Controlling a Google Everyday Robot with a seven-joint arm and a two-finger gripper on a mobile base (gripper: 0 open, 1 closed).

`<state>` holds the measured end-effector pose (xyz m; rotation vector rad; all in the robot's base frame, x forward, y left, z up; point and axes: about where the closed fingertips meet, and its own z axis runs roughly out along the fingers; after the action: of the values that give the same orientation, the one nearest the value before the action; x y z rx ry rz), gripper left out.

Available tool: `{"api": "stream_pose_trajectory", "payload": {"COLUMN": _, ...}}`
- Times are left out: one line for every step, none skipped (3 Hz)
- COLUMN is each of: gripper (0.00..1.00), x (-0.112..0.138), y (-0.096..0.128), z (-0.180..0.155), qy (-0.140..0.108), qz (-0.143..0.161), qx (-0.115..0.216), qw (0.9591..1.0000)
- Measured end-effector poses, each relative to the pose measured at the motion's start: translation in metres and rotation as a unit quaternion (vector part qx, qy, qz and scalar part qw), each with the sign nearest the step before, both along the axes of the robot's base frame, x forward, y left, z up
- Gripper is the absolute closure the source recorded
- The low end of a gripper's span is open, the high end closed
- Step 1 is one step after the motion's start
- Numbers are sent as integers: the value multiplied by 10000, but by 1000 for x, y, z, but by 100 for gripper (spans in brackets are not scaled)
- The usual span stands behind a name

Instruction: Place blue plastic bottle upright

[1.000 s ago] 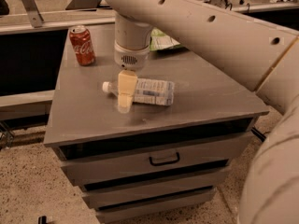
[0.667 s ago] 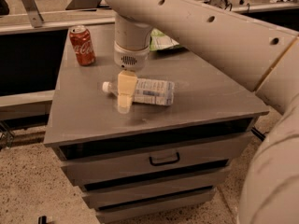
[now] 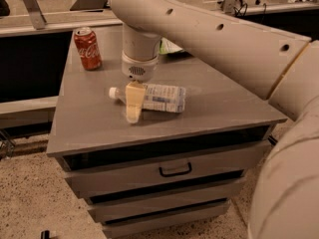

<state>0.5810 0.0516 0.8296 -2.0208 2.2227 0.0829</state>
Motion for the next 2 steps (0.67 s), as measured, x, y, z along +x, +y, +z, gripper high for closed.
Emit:
{"api": "stream_pose_trajectory", "payload": {"gripper": 41, "x": 0, "y": 1, "z": -1, "qy": -3, "qz": 3, "qx": 6, "qw": 10000}}
{"api": "stream_pose_trajectory", "payload": {"gripper": 64, "x": 1, "y": 1, "z": 1, "qy": -4, "qz": 5, "qx": 8, "qw": 10000}}
